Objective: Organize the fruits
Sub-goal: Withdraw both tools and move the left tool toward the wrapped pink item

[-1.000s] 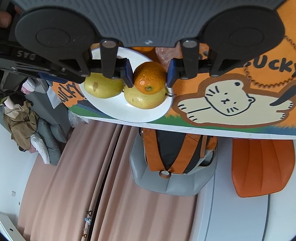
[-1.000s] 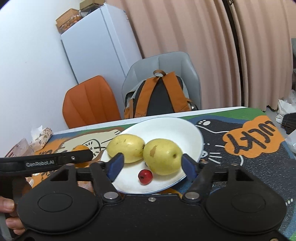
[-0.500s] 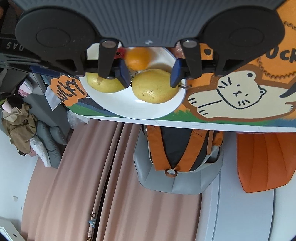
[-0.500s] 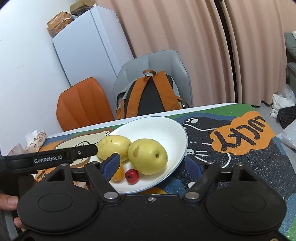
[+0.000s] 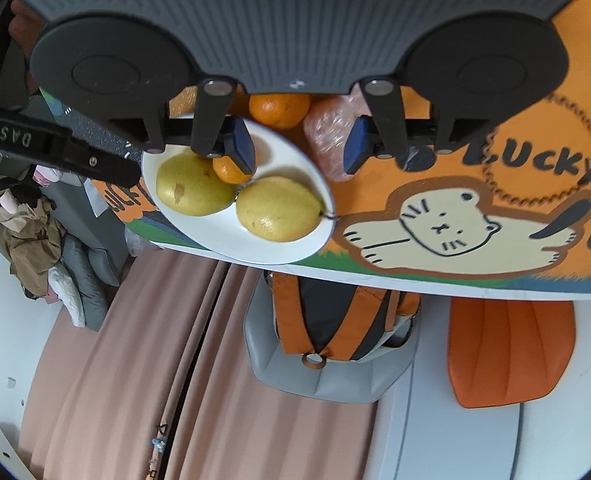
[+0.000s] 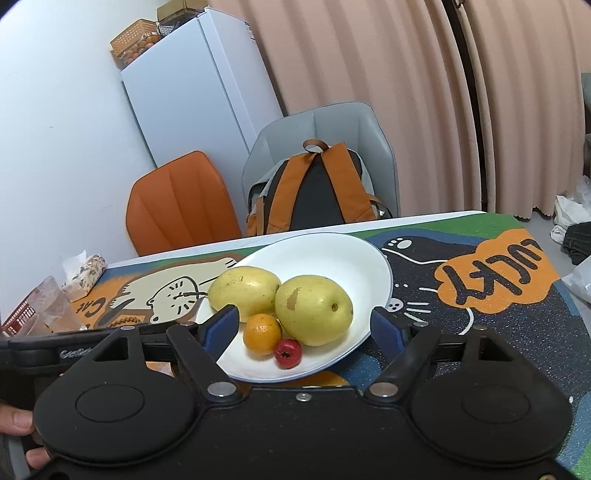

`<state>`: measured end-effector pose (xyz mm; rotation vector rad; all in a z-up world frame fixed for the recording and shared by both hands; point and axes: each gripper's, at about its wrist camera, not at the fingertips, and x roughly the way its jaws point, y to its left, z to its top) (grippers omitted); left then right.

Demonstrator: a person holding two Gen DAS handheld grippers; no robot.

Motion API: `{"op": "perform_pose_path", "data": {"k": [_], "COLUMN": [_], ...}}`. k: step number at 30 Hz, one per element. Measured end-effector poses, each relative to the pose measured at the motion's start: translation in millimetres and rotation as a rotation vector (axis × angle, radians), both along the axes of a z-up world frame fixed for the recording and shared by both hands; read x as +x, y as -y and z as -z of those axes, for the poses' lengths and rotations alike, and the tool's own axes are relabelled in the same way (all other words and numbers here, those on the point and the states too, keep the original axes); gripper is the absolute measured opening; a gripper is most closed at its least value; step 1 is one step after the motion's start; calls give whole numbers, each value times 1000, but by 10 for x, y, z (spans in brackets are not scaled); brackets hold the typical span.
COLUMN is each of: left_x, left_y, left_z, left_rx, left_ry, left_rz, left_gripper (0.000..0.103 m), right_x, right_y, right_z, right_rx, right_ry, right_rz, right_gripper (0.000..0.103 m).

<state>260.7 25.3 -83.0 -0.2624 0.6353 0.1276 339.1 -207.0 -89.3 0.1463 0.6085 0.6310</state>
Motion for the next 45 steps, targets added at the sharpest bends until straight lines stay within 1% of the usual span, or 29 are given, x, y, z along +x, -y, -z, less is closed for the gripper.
{"op": "perform_pose_path", "data": {"k": [2, 6, 9, 11, 15, 27, 40, 45], "left_x": [-58, -192, -283, -334, -457, -742, -875, -876], "left_y": [-23, -61, -63, -72, -103, -221, -264, -272], "left_z": [-15, -52, -76, -84, -109, -110, 18, 78], "left_rx": [5, 11, 20, 18, 17, -6, -43, -54], "left_ry": [-3, 7, 12, 8, 11, 27, 26, 19], "left_rz": [-6, -26, -30, -38, -56, -91, -84, -75], "left_gripper": [54, 63, 65, 65, 66, 66, 65, 63], "right_x": [-9, -50, -85, -71, -85, -388, -650, -709], "right_y": [-12, -40, -51, -55, -90, -123, -198, -210], "right_z": [-5, -31, -57, -47, -43, -54, 21, 45], "right_rx": [0, -3, 3, 11, -10, -46, -83, -84], "right_ry": [2, 12, 23, 12, 6, 18, 18, 14], "right_rz": [-5, -19, -33, -35, -25, -42, -32, -28], "right_gripper": [77, 77, 77, 77, 77, 77, 77, 77]}}
